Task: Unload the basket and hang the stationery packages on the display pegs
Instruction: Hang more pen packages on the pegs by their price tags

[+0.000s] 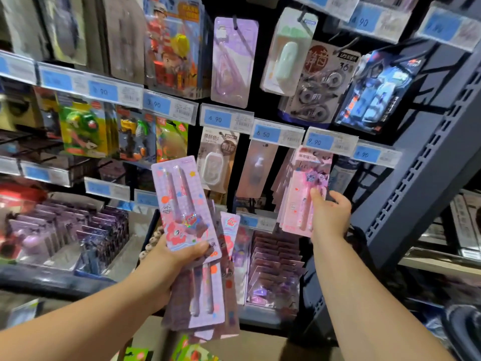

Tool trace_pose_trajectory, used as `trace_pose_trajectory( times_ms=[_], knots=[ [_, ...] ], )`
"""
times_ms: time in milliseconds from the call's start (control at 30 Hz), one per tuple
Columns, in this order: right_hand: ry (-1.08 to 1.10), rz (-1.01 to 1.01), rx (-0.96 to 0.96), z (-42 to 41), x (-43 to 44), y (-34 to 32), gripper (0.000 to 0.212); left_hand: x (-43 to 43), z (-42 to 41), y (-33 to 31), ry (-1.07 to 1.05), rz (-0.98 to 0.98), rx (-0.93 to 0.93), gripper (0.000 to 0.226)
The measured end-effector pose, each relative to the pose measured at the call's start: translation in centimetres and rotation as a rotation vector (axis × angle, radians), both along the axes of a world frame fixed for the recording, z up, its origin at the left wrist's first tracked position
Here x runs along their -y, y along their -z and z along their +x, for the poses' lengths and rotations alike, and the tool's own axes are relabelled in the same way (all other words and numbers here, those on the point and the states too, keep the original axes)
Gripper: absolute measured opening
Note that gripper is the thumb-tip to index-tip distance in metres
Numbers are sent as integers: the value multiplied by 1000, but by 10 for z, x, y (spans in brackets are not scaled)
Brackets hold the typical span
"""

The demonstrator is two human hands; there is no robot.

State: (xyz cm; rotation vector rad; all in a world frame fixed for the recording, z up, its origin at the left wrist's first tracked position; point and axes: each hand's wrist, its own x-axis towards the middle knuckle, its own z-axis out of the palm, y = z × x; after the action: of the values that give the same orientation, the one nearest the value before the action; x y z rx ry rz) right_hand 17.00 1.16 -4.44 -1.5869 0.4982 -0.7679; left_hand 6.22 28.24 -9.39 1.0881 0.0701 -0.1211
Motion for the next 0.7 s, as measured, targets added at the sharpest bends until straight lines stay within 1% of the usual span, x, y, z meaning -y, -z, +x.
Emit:
trace_pose_trajectory(
  times_ms=[67, 133, 200, 233, 300, 367, 400, 433, 467, 533, 567, 600, 633, 700],
  knots=[
    [58, -28, -33, -3, -6, 2, 50, -1, -2, -2, 27, 1, -12, 46],
    [98, -97, -38, -9, -17, 3, 48, -2, -4, -4, 36, -5, -14, 43],
    [76, -184, 18, -20, -33, -1, 36, -5, -3, -5, 39, -5, -13, 39],
    [8, -232, 52, -26, -42, -3, 27, -6, -4, -6, 50, -5, -12, 38],
    [-239, -343, 98, -37, -60, -6, 13, -6, -5, -6, 83, 0, -13, 38],
    [-483, -443, 102, -48, -79, -5, 11, -6, -8, -6, 115, 26, -24, 33],
    [-564, -471, 96, -51, -88, -3, 10, -5, -9, -6, 138, 44, -31, 32],
    [-619, -472, 76, -55, -96, -2, 10, -4, -10, -5, 168, 65, -40, 31],
    [-659, -456, 42, -57, -104, 0, 19, -3, -11, -4, 206, 85, -46, 31],
    [-728, -403, -45, -60, -115, 4, 43, -3, -13, -2, 268, 113, -64, 31],
    [-758, -374, -93, -60, -118, 6, 48, -3, -14, -2, 281, 127, -75, 32],
    [-800, -330, -134, -61, -119, 8, 46, -4, -13, 0, 294, 138, -80, 36],
    [-845, -274, -175, -62, -120, 8, 39, -4, -14, -1, 310, 145, -79, 40],
    [-906, -232, -228, -63, -118, 10, 28, -6, -14, -1, 330, 164, -79, 39]
  ],
)
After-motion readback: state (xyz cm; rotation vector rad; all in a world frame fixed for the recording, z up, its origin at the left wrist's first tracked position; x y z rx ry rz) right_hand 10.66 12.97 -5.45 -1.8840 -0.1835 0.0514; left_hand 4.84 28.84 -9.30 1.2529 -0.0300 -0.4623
